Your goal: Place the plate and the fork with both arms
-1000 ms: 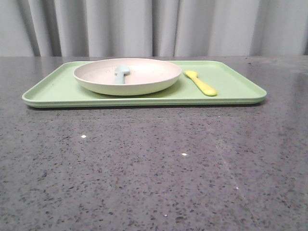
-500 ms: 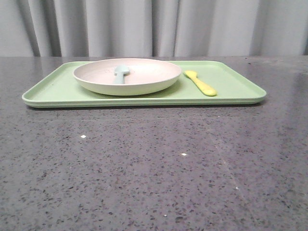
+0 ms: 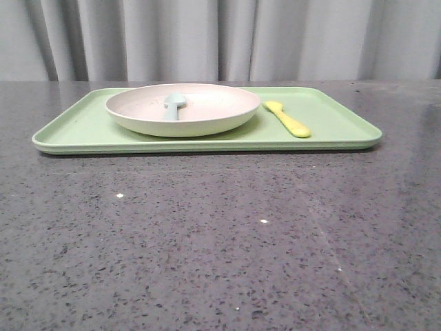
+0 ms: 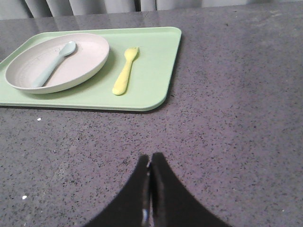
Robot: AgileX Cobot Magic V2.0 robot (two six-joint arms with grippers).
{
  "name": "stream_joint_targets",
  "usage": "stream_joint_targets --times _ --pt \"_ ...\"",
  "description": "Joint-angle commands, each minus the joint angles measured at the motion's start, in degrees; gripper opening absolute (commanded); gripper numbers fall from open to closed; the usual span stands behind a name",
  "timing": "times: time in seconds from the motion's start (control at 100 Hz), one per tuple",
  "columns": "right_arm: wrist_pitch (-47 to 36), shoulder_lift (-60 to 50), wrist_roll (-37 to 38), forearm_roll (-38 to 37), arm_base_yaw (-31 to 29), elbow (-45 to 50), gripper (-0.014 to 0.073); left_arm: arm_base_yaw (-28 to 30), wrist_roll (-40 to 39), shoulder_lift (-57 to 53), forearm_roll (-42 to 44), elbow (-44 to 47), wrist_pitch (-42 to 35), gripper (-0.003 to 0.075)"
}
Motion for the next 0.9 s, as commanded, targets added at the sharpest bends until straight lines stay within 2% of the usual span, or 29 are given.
stream_joint_targets --times 0.0,0.89 --pt "-4.6 0.6 -0.3 -1.2 -0.3 -1.3 -0.0069 0.1 -0.6 -1.9 0.0 0.8 -4.1 -0.0020" --pt "-5.1 0.6 -0.4 -2.9 -0.5 -1.2 -0.0069 0.1 -0.6 -1.9 0.0 0.8 -4.1 -0.0020"
